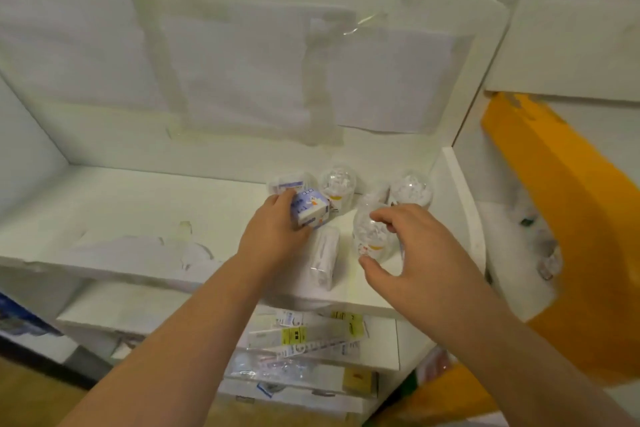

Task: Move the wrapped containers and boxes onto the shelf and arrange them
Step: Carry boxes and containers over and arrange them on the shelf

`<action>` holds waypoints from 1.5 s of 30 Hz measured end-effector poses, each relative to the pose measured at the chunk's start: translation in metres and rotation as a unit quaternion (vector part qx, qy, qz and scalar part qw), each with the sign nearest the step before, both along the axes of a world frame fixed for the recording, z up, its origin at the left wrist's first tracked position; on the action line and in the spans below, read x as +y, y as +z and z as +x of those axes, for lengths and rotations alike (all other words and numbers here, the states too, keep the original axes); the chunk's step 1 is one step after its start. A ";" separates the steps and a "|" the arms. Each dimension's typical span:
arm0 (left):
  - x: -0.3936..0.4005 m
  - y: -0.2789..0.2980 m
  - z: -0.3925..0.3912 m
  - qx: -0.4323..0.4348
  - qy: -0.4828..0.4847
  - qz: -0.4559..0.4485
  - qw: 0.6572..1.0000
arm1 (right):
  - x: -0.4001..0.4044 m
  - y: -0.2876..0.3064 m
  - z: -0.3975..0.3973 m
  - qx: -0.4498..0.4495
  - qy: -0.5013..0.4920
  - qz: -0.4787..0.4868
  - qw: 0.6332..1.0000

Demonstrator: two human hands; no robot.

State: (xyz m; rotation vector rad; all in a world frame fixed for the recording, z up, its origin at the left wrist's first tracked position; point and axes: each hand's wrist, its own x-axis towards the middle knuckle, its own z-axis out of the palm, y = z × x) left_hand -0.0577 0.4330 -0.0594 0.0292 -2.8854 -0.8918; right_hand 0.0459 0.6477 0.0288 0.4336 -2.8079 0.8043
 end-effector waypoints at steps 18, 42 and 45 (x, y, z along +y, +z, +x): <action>-0.081 0.042 0.080 0.102 0.087 0.175 0.975 | -0.072 -0.036 -0.059 0.035 0.189 0.363 0.912; 0.032 0.098 0.060 0.190 -0.058 0.314 0.929 | 0.042 0.096 0.037 -0.022 -0.097 -0.271 0.957; 0.066 0.115 0.061 0.203 -0.092 0.321 0.920 | 0.080 0.119 0.054 0.003 -0.102 -0.322 0.941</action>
